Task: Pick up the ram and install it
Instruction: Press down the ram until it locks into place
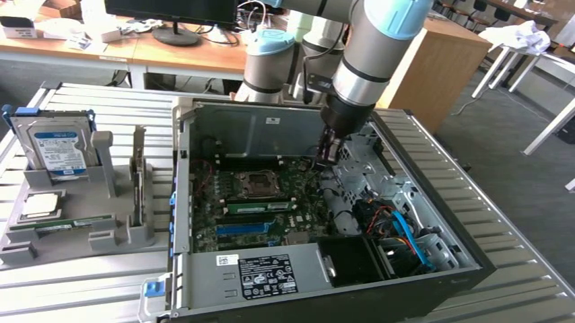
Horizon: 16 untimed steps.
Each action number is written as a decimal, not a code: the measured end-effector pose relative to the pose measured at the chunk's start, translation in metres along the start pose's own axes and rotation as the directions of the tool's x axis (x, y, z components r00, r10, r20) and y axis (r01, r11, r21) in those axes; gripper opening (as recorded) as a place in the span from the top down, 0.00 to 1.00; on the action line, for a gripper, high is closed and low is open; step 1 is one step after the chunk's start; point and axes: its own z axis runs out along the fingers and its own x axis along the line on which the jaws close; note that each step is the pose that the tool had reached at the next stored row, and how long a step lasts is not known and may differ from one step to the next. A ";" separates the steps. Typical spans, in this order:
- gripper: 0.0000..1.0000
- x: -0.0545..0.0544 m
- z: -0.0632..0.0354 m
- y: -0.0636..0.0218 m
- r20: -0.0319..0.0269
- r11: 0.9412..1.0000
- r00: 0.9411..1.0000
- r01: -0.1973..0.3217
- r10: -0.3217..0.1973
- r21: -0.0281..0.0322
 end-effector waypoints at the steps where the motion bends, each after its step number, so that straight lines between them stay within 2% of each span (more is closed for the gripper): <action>1: 0.90 0.000 0.0000 0.0000 0.000 1.000 1.000 -0.016 0.016 0.002; 4: 0.90 0.000 0.0000 0.0000 0.003 0.998 0.998 -0.066 0.066 0.007; 8: 0.90 0.000 0.0001 0.0000 0.006 0.991 0.991 -0.134 0.134 0.014; 16: 0.90 0.000 0.0002 0.0000 0.012 0.967 0.968 -0.252 0.252 0.027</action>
